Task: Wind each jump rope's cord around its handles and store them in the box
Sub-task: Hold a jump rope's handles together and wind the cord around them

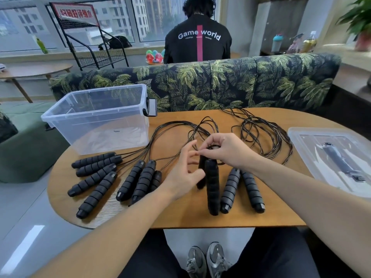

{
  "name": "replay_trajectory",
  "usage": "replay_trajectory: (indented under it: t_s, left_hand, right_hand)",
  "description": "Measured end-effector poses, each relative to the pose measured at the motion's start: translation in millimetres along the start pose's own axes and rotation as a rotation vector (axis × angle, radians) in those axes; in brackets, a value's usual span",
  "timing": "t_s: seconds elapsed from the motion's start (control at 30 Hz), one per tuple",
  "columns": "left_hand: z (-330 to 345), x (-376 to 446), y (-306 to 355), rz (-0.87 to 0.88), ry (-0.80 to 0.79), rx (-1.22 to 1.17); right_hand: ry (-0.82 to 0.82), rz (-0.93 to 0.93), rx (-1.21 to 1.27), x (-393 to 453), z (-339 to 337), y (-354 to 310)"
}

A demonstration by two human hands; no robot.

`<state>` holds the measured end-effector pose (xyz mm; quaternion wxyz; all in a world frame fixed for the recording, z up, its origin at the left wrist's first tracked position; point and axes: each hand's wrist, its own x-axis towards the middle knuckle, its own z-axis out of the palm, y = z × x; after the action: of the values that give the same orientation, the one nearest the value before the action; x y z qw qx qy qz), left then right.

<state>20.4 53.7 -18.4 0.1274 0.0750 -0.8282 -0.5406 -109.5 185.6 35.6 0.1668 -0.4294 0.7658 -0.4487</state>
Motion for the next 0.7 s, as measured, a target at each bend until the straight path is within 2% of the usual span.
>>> replay_trajectory:
  t_s: [0.1, 0.23, 0.43, 0.53, 0.6, 0.7]
  left_hand:
    - [6, -2, -3, -0.037, -0.004, -0.14]
    - [7, 1, -7, -0.047, 0.006, -0.002]
    - [4, 2, -22, -0.056, 0.055, 0.095]
    - [4, 0, -19, -0.073, 0.155, 0.134]
    - [0, -1, -15, -0.05, 0.185, 0.222]
    - [-7, 0, -4, 0.006, 0.12, 0.466]
  right_hand:
    - [0.072, 0.011, 0.132, 6, -1, -3]
    - [0.142, 0.084, 0.348, 12, -2, -5]
    - [0.23, 0.096, 0.53, 21, -10, -6]
    - [0.223, 0.086, 0.478, 20, -10, -3]
    - [0.203, 0.076, 0.337, 18, -10, -4]
    - [0.114, 0.07, 0.086, 15, -7, -9]
